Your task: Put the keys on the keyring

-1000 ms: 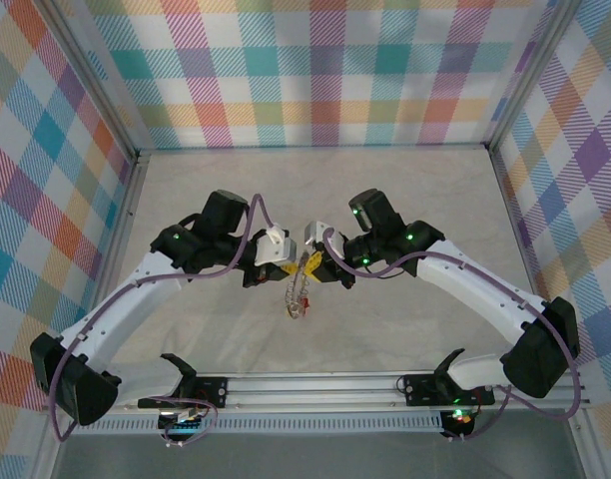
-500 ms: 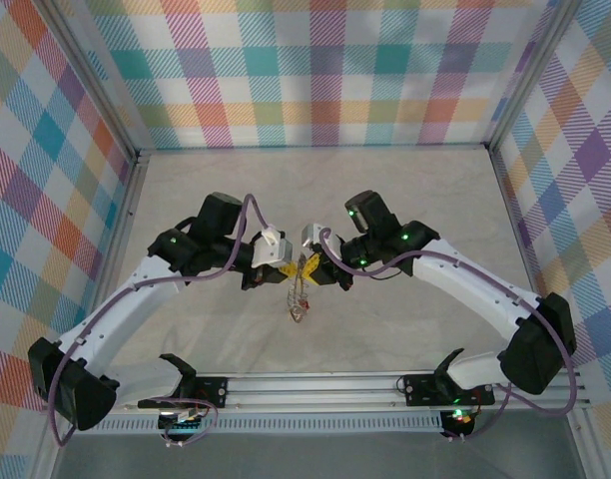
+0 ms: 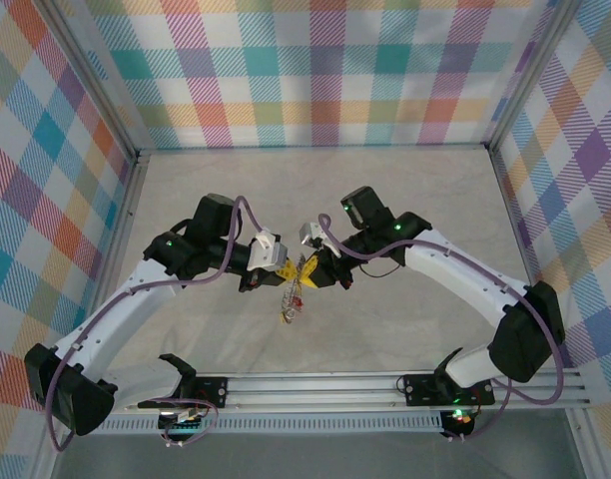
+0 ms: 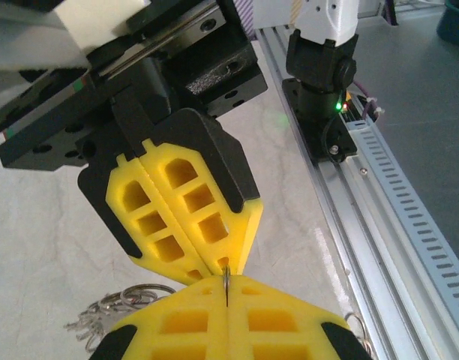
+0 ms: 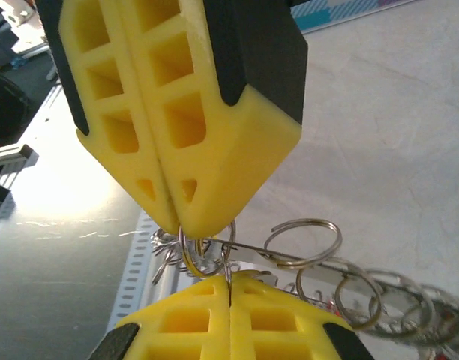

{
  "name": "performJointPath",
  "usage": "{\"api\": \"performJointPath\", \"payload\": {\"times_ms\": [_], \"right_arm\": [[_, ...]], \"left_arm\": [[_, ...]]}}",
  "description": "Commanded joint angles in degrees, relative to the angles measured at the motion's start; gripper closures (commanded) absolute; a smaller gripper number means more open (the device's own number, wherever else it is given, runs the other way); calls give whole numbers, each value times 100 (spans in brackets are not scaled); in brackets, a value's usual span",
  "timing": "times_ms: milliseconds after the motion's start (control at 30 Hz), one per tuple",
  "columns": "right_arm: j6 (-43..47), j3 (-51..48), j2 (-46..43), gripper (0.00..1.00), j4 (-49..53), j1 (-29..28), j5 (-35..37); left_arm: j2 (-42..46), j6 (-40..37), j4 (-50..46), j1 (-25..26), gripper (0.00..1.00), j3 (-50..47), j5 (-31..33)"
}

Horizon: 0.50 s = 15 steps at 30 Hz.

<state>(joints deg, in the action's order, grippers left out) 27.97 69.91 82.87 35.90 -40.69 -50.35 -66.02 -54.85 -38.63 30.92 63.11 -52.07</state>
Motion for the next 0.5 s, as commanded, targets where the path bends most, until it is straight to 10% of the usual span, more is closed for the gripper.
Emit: {"api": "performJointPath", "payload": {"times_ms": [0,467], "right_arm": [[233,264,102,100,202,-9,-542],[611,355,-332,100,516,194,-206]], "left_arm": [[126,-281,249,-33,100,8,-674],[217,-628,-210,-32,100,-108,-419]]}}
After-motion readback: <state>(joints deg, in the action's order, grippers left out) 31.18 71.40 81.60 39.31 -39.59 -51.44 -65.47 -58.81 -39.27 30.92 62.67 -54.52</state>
